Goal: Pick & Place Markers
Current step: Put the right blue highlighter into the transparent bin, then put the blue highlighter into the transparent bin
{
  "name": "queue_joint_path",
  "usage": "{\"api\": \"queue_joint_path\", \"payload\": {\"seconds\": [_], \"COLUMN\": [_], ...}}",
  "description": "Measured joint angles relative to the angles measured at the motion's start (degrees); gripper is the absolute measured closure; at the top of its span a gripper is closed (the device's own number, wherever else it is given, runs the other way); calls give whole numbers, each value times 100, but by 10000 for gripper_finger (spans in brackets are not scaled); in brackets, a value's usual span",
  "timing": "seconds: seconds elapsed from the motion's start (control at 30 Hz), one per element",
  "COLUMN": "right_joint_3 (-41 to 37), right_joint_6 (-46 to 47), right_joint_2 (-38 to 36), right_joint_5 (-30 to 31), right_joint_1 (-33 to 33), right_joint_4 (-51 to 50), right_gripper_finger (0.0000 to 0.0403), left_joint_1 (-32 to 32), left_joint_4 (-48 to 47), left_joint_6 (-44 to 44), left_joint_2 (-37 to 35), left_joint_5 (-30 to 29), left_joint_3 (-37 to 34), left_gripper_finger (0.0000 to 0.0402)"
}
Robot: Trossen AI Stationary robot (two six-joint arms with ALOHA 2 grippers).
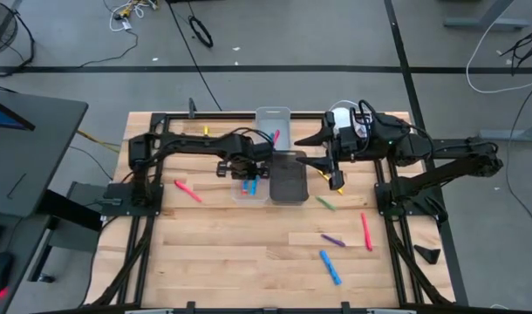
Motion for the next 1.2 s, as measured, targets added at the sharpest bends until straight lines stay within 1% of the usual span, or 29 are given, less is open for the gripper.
{"api": "queue_joint_path", "payload": {"seconds": [0.13,0.2,0.37,0.6,0.7,0.8,0.9,1.0,1.07,1.2], "right_joint_3": [0,0,0,0,0,0,0,0,0,0], "right_joint_6": [0,-1,-1,-20,-21,-45,-188,-281,-294,-296], "right_joint_2": [2,2,2,2,2,2,2,2,2,2], "right_joint_5": [-1,-1,-1,-1,-1,1,1,1,1,1], "right_joint_1": [0,0,0,0,0,0,0,0,-2,0], "right_joint_4": [-64,-87,-157,-321,-328,-331,-338,-351,-353,-405], "right_gripper_finger": [218,218,218,218,218,218,218,218,218,218], "left_joint_1": [26,48,55,76,87,87,86,4,-96,-361], "left_joint_4": [82,278,390,353,346,355,397,568,706,744], "left_joint_6": [56,71,78,94,104,164,614,1526,2104,3143], "left_joint_2": [230,318,364,360,360,360,358,272,183,-30], "left_joint_5": [52,154,142,170,168,200,255,182,20,-552], "left_joint_3": [0,6,11,5,5,7,12,22,33,33], "left_gripper_finger": [335,335,333,243,223,217,218,221,221,221]}}
